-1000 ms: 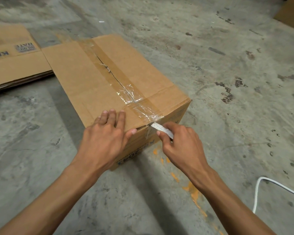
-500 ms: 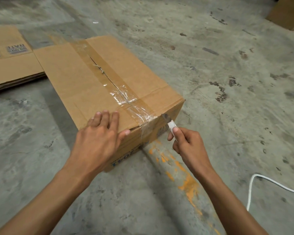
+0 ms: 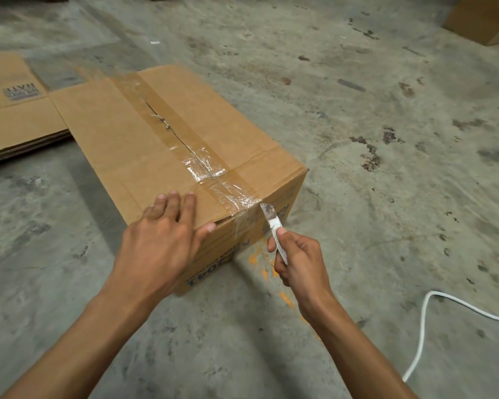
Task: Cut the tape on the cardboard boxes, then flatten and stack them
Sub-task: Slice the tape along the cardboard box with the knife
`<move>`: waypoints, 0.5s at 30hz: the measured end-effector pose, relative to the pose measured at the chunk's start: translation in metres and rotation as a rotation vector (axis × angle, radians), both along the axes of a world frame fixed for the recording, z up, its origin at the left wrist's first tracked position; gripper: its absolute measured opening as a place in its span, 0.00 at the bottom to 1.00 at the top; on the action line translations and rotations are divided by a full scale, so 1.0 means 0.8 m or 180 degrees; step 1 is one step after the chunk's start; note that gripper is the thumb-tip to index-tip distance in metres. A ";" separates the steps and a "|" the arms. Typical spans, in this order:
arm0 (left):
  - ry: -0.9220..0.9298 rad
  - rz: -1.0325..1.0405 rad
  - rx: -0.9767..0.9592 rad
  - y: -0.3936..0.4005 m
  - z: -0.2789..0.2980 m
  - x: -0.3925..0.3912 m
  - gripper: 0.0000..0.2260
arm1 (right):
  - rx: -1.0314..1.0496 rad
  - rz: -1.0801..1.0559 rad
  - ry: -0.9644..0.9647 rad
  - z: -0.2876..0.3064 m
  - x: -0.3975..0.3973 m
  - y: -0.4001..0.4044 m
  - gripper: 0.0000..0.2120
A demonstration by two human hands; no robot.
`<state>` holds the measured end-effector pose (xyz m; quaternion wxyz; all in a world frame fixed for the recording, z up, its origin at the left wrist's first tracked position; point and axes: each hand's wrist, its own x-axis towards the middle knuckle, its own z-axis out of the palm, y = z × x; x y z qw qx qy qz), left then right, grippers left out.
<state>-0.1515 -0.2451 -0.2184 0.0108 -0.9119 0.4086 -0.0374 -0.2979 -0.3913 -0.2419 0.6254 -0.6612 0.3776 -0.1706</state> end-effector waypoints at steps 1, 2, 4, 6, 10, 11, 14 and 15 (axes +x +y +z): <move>0.0008 -0.0004 -0.0006 0.000 0.000 0.000 0.30 | -0.0006 -0.0007 -0.0001 0.000 0.000 0.001 0.21; 0.0009 -0.0010 -0.0011 0.000 0.000 0.000 0.30 | -0.0007 -0.0021 -0.0010 0.000 0.000 0.001 0.21; -0.0036 -0.0007 -0.0010 0.001 0.000 0.000 0.30 | -0.0021 -0.0044 -0.0030 0.000 0.001 0.001 0.21; -0.0052 -0.0011 -0.0011 0.001 -0.001 -0.001 0.30 | -0.0074 -0.0048 -0.0033 0.001 0.002 0.001 0.21; -0.0057 -0.0017 -0.0019 0.001 -0.001 -0.001 0.30 | -0.0109 -0.0035 0.0040 0.001 0.003 0.000 0.21; -0.0061 -0.0019 -0.0029 0.001 -0.001 0.000 0.30 | -0.0116 -0.0034 0.0052 0.002 0.003 0.000 0.21; -0.0056 -0.0017 -0.0062 0.001 -0.002 -0.001 0.30 | 0.0014 -0.0038 0.0130 0.004 0.005 -0.001 0.21; -0.0059 -0.0020 -0.0064 0.001 -0.003 -0.001 0.30 | 0.0201 -0.0028 0.0128 0.006 0.005 -0.001 0.20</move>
